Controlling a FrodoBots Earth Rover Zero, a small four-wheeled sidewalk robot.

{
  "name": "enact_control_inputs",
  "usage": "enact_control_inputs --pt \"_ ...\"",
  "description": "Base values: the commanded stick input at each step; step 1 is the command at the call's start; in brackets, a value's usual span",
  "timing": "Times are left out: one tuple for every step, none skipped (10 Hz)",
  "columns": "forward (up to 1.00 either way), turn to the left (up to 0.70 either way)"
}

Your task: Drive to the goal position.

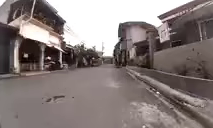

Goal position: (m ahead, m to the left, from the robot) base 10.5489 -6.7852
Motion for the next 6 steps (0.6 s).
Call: enact_control_inputs --pt "1.00 0.00" --pt "1.00 0.00" --pt "1.00 0.00" --pt "1.00 0.00" --pt "1.00 0.00" --pt "1.00 0.00"
